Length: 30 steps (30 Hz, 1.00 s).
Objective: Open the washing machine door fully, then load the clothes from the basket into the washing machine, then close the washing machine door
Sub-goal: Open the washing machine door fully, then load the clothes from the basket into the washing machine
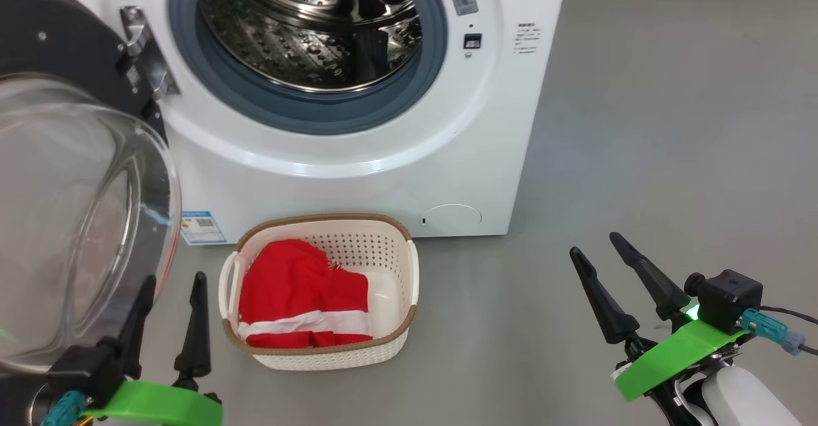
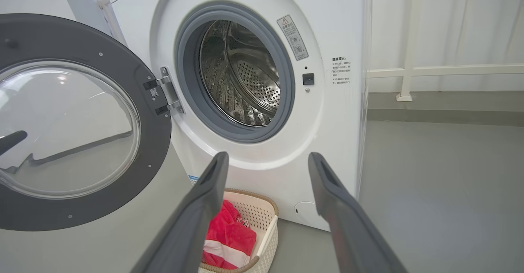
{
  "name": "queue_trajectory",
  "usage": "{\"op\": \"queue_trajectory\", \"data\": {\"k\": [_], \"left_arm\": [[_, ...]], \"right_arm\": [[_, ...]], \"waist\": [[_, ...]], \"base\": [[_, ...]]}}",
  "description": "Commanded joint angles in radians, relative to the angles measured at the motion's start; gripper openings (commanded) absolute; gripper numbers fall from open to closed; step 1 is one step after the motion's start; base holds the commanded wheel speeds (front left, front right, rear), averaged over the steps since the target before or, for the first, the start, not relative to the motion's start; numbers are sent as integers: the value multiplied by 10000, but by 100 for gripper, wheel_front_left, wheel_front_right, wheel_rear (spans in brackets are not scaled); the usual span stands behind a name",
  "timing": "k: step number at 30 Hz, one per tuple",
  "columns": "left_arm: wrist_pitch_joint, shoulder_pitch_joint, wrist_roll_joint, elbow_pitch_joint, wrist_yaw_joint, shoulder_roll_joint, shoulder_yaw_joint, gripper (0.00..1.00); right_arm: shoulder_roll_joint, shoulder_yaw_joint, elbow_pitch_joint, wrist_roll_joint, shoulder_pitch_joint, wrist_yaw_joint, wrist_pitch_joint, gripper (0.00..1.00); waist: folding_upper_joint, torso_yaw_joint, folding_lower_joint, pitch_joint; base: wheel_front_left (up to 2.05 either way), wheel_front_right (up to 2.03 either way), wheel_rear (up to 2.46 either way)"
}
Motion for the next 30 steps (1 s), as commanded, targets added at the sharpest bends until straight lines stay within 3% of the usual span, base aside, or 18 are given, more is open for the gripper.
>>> {"op": "queue_trajectory", "data": {"k": [1, 11, 30], "left_arm": [[-95, -146, 17, -263, -13, 214, 433, 100], [-138, 97, 280, -318, -92, 61, 725, 100], [-142, 80, 912, -413, -502, -400, 1287, 100]], "right_arm": [[-133, 89, -249, -141, 86, 16, -120, 100], [-194, -361, -423, -220, 114, 16, -120, 100], [-178, -666, -547, -305, -4, 16, -120, 100]], "waist": [[0, -160, 0, -55], [0, -451, 0, 120], [0, -378, 0, 317]], "base": [[0, 0, 0], [0, 0, 0], [0, 0, 0]]}}
